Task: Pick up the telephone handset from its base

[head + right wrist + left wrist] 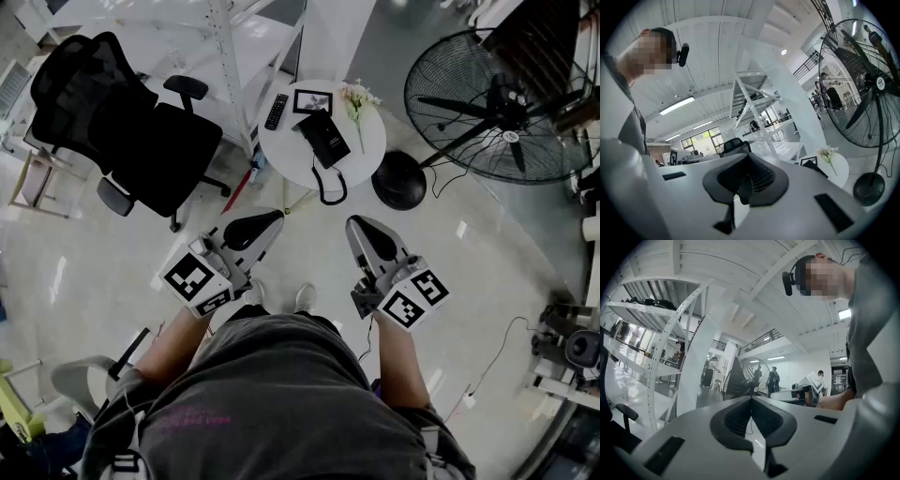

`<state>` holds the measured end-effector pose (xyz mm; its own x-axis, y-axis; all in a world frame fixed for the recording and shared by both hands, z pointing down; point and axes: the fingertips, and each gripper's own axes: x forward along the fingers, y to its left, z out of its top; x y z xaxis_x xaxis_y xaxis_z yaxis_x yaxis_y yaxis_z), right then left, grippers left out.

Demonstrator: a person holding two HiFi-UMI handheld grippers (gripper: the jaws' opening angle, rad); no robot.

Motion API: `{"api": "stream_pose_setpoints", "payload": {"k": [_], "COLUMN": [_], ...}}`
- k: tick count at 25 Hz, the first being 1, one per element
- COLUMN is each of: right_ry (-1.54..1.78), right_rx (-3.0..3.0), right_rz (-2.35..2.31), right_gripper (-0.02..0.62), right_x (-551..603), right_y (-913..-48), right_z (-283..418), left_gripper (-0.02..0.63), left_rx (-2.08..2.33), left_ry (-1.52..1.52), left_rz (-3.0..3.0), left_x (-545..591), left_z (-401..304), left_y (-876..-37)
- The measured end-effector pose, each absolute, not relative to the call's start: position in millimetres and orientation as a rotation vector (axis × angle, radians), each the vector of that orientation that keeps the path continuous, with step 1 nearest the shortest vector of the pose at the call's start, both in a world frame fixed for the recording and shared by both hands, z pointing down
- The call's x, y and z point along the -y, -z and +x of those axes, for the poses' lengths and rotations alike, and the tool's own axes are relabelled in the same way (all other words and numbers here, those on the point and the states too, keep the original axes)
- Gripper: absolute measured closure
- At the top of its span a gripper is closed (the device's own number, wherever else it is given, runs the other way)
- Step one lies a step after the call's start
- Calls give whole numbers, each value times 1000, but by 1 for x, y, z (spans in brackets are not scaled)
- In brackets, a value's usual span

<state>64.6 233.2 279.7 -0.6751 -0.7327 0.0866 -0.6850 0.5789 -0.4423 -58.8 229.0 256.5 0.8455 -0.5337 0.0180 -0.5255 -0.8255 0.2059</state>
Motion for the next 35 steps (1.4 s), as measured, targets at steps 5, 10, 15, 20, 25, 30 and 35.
{"api": "stream_pose_setpoints", "payload": {"k": [5, 10, 15, 20, 25, 30, 35], "right_ry": [696, 752, 775, 789, 800, 823, 836], "right_rx": [-2695, -2654, -2642, -2649, -2672, -2672, -2683], "right_rz": [-1207, -1224, -1195, -1168, -1131, -1097, -1074], "right_gripper": [575, 574, 574, 574, 574, 574, 574], "right_x": [-233, -226, -229, -234, -242, -245, -242], "right_y": [-283, -289, -294, -296, -299, -304, -309], "right_z": [65, 76, 91, 118, 144, 165, 172], "left_gripper": [591, 591, 591, 591, 591, 591, 591], "left_rx": [823, 839, 870, 904, 939, 987, 1025], "left_ry": [55, 40, 26, 24, 46, 56, 35], "left_rz": [2812, 2799, 2787, 2785, 2747, 2703, 2699], "left_x": [-230, -228, -234, -240, -247, -252, -250], "left_z": [-56, -48, -34, -9, 13, 22, 25], "left_y": [-261, -265, -269, -269, -269, -271, -274]}}
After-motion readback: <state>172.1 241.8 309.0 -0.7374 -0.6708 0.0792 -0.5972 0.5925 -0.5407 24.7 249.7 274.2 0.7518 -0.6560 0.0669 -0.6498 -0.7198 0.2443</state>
